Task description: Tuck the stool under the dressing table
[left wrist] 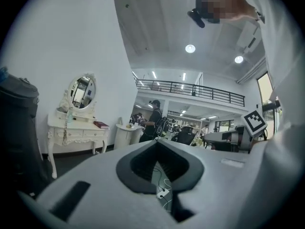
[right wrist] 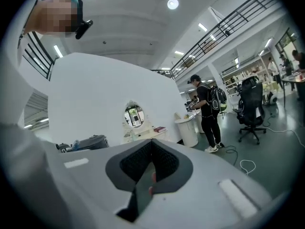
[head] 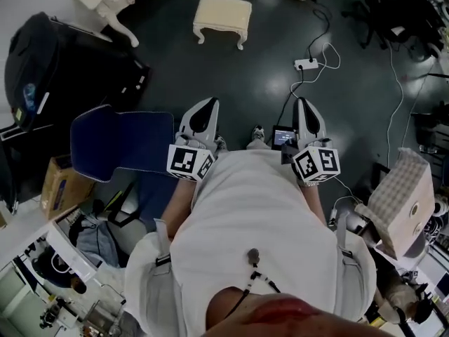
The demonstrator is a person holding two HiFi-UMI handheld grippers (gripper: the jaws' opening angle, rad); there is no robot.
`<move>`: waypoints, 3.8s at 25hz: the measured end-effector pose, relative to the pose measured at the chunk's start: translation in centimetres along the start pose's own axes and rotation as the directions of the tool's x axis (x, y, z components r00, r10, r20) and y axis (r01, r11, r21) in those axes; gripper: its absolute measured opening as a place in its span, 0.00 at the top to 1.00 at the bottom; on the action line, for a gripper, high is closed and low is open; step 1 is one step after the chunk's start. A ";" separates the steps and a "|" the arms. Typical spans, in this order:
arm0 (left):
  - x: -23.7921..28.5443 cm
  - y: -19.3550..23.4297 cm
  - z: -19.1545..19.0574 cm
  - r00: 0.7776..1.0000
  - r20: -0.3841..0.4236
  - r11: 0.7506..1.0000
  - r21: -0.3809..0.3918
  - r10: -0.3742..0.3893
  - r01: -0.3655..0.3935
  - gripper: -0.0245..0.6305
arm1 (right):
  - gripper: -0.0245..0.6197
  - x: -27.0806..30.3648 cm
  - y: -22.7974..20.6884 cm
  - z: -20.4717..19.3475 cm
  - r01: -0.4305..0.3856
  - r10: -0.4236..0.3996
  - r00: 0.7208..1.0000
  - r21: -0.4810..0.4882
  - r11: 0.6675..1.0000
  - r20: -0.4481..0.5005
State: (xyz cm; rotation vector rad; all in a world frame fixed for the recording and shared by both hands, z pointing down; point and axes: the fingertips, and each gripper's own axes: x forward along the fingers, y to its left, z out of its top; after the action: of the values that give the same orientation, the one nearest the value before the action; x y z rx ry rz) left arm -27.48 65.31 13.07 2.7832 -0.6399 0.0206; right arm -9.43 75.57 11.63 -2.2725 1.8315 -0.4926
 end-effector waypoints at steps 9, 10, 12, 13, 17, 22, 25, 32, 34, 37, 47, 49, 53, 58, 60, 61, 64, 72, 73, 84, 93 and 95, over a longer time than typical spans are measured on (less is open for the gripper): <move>3.2 -5.8 -1.8 0.990 0.003 0.990 -0.040 0.138 -0.137 0.95 | 0.95 0.6 -5.0 2.4 -0.182 0.181 0.983 -0.034 0.983 -0.017; 3.8 -6.7 -1.9 0.989 0.008 0.988 -0.041 0.148 -0.147 0.95 | 0.95 0.5 -5.8 2.6 -0.201 0.200 0.980 -0.024 0.979 -0.020; 4.9 -8.1 -1.9 0.986 0.019 0.986 -0.036 0.164 -0.163 0.95 | 0.95 0.5 -7.4 2.8 -0.223 0.223 0.974 -0.020 0.975 -0.031; 5.3 -8.7 -2.0 0.985 0.022 0.985 -0.032 0.169 -0.168 0.95 | 0.95 0.6 -8.2 2.9 -0.230 0.229 0.973 -0.022 0.973 -0.038; 5.9 -9.6 -2.5 0.979 0.005 0.979 -0.021 0.203 -0.203 0.95 | 0.95 0.8 -10.6 3.2 -0.239 0.237 0.969 -0.016 0.971 -0.063; 7.3 -8.5 -2.2 0.973 0.011 0.973 -0.033 0.229 -0.229 0.95 | 0.95 1.7 -12.2 3.0 -0.212 0.212 0.975 0.007 0.977 -0.069; 8.7 -7.5 -2.1 0.977 0.009 0.977 -0.019 0.212 -0.212 0.95 | 0.95 3.1 -12.5 2.4 -0.195 0.195 0.977 0.008 0.981 -0.086; 13.2 -2.0 -1.4 0.989 -0.012 0.988 -0.043 0.149 -0.150 0.95 | 0.95 9.0 -12.1 2.9 -0.135 0.133 0.986 -0.014 0.991 -0.098; 14.7 0.4 -0.3 0.992 -0.002 0.991 -0.049 0.128 -0.128 0.95 | 0.95 11.2 -11.6 3.4 -0.118 0.115 0.988 -0.022 0.993 -0.101; 16.8 3.8 0.9 0.995 0.004 0.994 -0.054 0.101 -0.100 0.95 | 0.95 14.5 -11.4 3.8 -0.076 0.074 0.992 -0.018 0.997 -0.106; 19.4 14.5 3.3 0.998 -0.007 0.998 -0.018 0.058 -0.058 0.95 | 0.95 23.8 -7.7 3.0 -0.001 0.002 0.996 0.013 1.000 -0.089; 19.6 16.2 3.6 0.997 -0.009 0.997 -0.021 0.071 -0.071 0.95 | 0.95 25.3 -6.7 2.6 -0.014 0.016 0.995 0.014 1.000 -0.103; 20.4 18.5 3.3 0.995 -0.018 0.993 -0.053 0.102 -0.103 0.95 | 0.95 27.6 -6.6 2.3 -0.022 0.024 0.990 0.017 1.000 -0.139; 24.2 19.2 2.1 0.993 -0.051 0.992 -0.064 0.102 -0.105 0.95 | 0.95 30.9 -9.2 2.3 -0.013 0.015 0.988 0.019 1.000 -0.152; 26.3 19.6 2.4 0.992 -0.053 0.992 -0.057 0.113 -0.116 0.95 | 0.95 33.0 -10.7 2.8 -0.014 0.020 0.988 0.041 0.999 -0.153; 27.4 19.9 2.8 0.991 -0.051 0.991 -0.056 0.122 -0.125 0.95 | 0.95 34.2 -11.3 3.3 -0.018 0.026 0.988 0.057 0.998 -0.153; 30.9 20.8 4.6 0.988 -0.037 0.988 -0.041 0.148 -0.149 0.95 | 0.95 38.3 -13.1 4.9 -0.048 0.060 0.986 0.082 0.996 -0.153; 38.1 24.3 6.7 0.971 -0.005 0.971 -0.021 0.238 -0.238 0.95 | 0.95 47.8 -16.6 7.3 -0.152 0.162 0.973 0.073 0.986 -0.167; 38.8 24.7 6.5 0.968 -0.005 0.968 -0.026 0.250 -0.250 0.95 | 0.95 48.6 -17.0 7.3 -0.160 0.170 0.970 0.071 0.985 -0.174; 44.8 30.6 5.0 0.967 -0.113 0.969 -0.062 0.230 -0.238 0.95 | 0.94 55.6 -20.2 5.7 -0.085 0.104 0.956 0.078 0.993 -0.276; 50.3 41.3 2.8 0.970 -0.230 0.993 -0.069 0.082 -0.101 0.91 | 0.92 63.1 -20.7 2.5 0.059 -0.045 0.931 0.028 0.998 -0.363; 51.4 43.3 2.8 0.970 -0.238 0.996 -0.057 0.058 -0.074 0.91 | 0.92 64.7 -21.2 2.1 0.086 -0.070 0.929 0.029 0.996 -0.363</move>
State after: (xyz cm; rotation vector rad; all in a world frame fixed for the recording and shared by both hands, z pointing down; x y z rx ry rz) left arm 0.11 5.32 26.06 2.6398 -0.6586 0.3333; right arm 22.68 17.22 26.11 -2.3537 1.8628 -1.0159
